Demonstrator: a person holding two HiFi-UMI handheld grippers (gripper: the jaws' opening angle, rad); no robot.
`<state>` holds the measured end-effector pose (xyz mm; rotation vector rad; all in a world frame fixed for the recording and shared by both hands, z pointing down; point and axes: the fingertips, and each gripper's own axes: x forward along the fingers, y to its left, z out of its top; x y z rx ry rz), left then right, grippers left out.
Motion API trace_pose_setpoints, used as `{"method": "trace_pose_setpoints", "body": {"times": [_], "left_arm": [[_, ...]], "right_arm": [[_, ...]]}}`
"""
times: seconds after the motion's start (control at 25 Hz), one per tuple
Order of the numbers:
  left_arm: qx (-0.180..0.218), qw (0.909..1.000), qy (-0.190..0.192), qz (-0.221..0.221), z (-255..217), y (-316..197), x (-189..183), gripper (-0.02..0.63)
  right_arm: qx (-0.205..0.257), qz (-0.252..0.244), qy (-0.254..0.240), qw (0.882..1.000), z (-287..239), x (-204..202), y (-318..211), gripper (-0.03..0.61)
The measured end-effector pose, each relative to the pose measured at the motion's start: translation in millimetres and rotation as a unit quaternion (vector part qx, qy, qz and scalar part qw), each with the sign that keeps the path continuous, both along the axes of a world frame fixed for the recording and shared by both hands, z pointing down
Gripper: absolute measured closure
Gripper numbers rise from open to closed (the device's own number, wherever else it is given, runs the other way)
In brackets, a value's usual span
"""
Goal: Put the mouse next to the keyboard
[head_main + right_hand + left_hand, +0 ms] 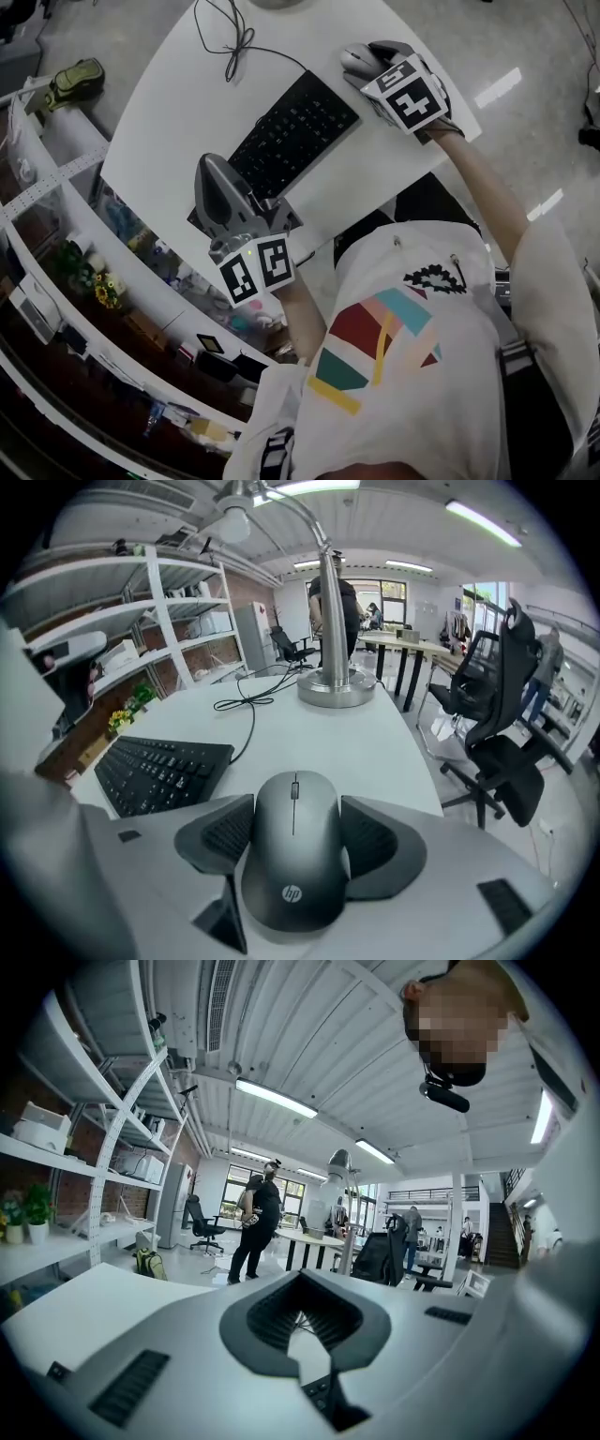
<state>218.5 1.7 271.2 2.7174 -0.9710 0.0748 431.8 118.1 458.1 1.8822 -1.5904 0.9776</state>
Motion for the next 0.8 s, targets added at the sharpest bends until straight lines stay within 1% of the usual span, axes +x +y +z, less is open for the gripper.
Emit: {"method": "trace_pose_setpoints", "body": {"times": [0.12, 0.24, 0.32, 0.44, 0.52, 0.56, 0.6, 0.64, 0.72, 0.8], "left_arm": [[0.002, 1.0, 0.004, -0.002, -1.1, -3.0, -4.2, 0.569], [0.008, 0.9999, 0.01, -0.006, 11.5, -1.9, -7.2, 0.569], [0.015, 0.9998, 0.011, -0.009, 24.1, -0.1, -8.1, 0.569], [0.035, 0.999, 0.021, -0.02, 23.8, -2.9, -11.7, 0.569], [0.047, 0.9983, 0.026, -0.024, 16.6, -2.0, -21.0, 0.569], [0.053, 0.9979, 0.029, -0.024, 11.7, -1.1, -27.4, 0.569], [0.063, 0.9971, 0.032, -0.026, 5.9, -1.7, -34.0, 0.569], [0.078, 0.9959, 0.036, -0.029, -0.3, -4.8, -40.5, 0.569], [0.112, 0.9922, 0.039, -0.04, -11.5, -13.7, -54.6, 0.569], [0.136, 0.9885, 0.035, -0.056, -24.9, -19.3, -68.3, 0.569]], "right_arm": [[-0.004, -0.014, 0.034, 0.999, 0.8, -4.8, -1.4, 0.279], [0.01, -0.007, 0.035, 0.999, 20.9, -7.3, -2.1, 0.278], [0.019, -0.017, 0.048, 0.999, 41.9, -7.4, -1.8, 0.278], [0.017, -0.061, 0.11, 0.992, 52.4, -6.2, -8.3, 0.276], [0.028, -0.071, 0.135, 0.988, 40.9, -14.0, -8.5, 0.277], [0.049, -0.071, 0.142, 0.986, 26.6, -19.7, -9.1, 0.278], [0.081, -0.072, 0.147, 0.983, 6.8, -25.4, -13.6, 0.278], [0.122, -0.077, 0.152, 0.978, -16.4, -30.6, -23.2, 0.278], [0.196, -0.098, 0.158, 0.963, -60.1, -42.5, -45.7, 0.278], [0.238, -0.105, 0.156, 0.953, -94.9, -53.9, -57.1, 0.278]]}}
